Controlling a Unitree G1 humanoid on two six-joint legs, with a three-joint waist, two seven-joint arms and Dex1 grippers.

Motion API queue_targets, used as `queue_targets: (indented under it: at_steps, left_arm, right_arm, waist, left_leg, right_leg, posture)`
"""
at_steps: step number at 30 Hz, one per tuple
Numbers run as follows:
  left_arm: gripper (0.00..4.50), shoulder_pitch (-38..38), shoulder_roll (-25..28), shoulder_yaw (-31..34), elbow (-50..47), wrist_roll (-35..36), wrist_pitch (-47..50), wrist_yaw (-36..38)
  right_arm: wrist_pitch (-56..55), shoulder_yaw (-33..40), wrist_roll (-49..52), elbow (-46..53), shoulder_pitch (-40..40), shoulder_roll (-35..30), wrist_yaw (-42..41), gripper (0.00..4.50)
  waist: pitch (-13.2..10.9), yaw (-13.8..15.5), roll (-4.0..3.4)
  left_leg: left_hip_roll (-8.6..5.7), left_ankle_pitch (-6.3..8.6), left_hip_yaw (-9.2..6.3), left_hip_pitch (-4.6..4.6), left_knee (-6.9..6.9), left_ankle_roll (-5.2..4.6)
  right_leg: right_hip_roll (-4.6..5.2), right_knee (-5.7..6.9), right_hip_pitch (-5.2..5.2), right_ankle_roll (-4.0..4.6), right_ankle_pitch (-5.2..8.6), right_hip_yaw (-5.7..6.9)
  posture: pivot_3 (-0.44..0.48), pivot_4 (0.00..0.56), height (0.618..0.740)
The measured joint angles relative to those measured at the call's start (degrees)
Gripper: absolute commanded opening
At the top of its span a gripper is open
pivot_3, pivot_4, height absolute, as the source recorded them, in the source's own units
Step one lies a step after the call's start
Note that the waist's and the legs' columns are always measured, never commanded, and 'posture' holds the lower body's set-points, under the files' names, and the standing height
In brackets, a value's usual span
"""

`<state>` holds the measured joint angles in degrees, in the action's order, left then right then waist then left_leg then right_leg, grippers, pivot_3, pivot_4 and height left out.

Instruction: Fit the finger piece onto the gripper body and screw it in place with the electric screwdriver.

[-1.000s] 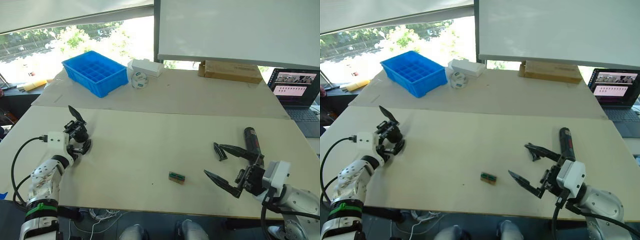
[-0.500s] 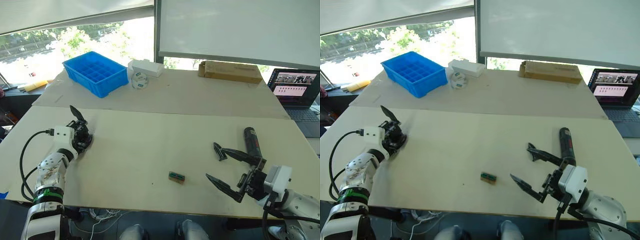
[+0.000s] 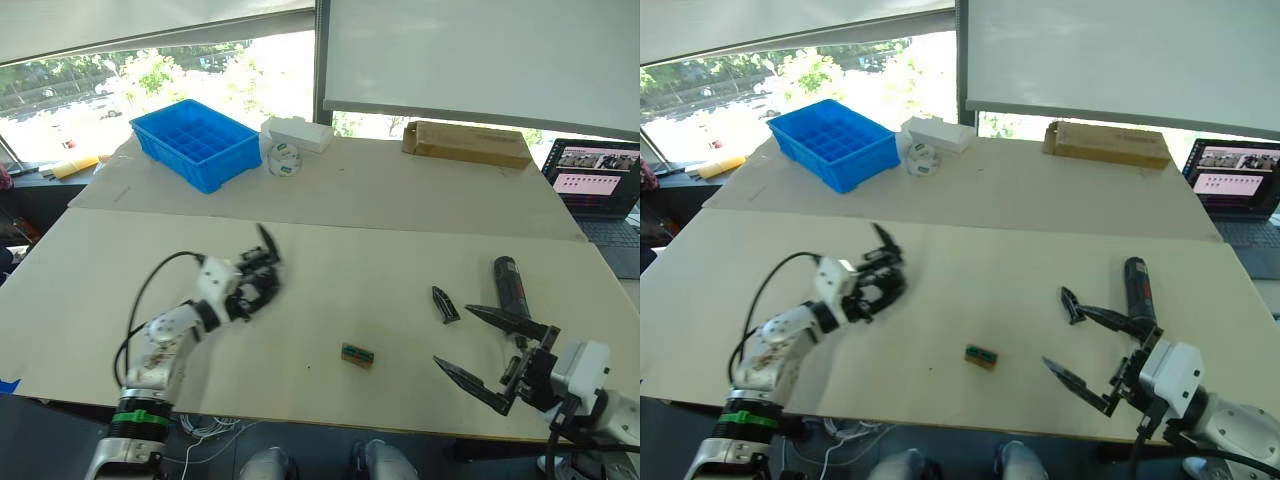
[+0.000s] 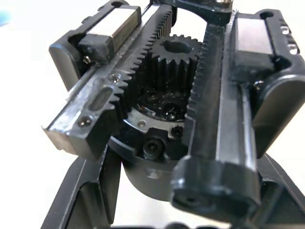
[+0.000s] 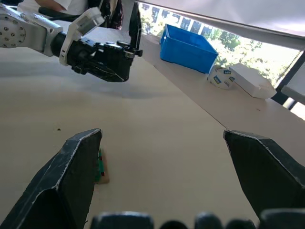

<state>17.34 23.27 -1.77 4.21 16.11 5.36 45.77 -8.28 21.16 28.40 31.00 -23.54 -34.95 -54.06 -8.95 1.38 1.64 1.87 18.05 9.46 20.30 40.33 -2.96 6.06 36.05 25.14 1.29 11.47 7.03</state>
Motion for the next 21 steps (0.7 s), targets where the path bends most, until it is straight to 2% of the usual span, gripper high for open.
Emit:
queue_targets:
  at_steps: [4,8,16,21]
  left_arm:
    - [2.35,0.83,-4.28,-6.07,-1.54,-2.75,1.36,-1.38]
    - [2.35,1.10,-7.69,-11.33,1.02,-7.60,0.97,-3.09]
    - [2.35,4.60,-11.39,-12.13,6.24,-12.72,0.01,-8.80]
    - [2.35,4.41,-12.01,-12.59,7.10,-13.79,0.28,-9.44]
  right_arm:
    - [-0.63,0.62,-0.09,0.01,-2.73,0.38,-0.67,4.50]
    - [-1.26,0.75,-0.21,0.25,-3.35,0.92,-0.15,4.50]
    - [-1.30,0.88,-0.78,2.27,-4.98,2.04,1.80,4.50]
    - [-1.30,0.84,-1.23,2.83,-5.14,2.13,2.32,4.50]
  waist:
    - [0.02,-0.88,-0.04]
    - [0.01,-0.63,-0.04]
    - [0.01,-0.48,-0.03]
    - [0.01,-0.45,-0.03]
  left_leg:
    - [0.10,-0.03,0.00,-0.10,-0.03,0.05]
    - [0.08,0.00,-0.05,-0.05,-0.02,-0.01]
    - [0.07,0.09,-0.11,0.02,-0.01,-0.17]
    - [0.05,0.14,-0.10,0.03,0.01,-0.26]
  right_leg:
    - [-0.02,0.02,0.00,-0.24,0.15,-0.15]
    - [-0.07,0.01,0.01,-0.23,0.14,-0.09]
    - [0.12,-0.02,0.02,0.03,-0.02,-0.05]
    - [0.13,-0.04,0.01,0.00,-0.01,-0.03]
  posture:
    - [0.000,0.150,0.740]
    - [0.000,0.150,0.740]
    - [0.000,0.150,0.740]
    - [0.000,0.150,0.740]
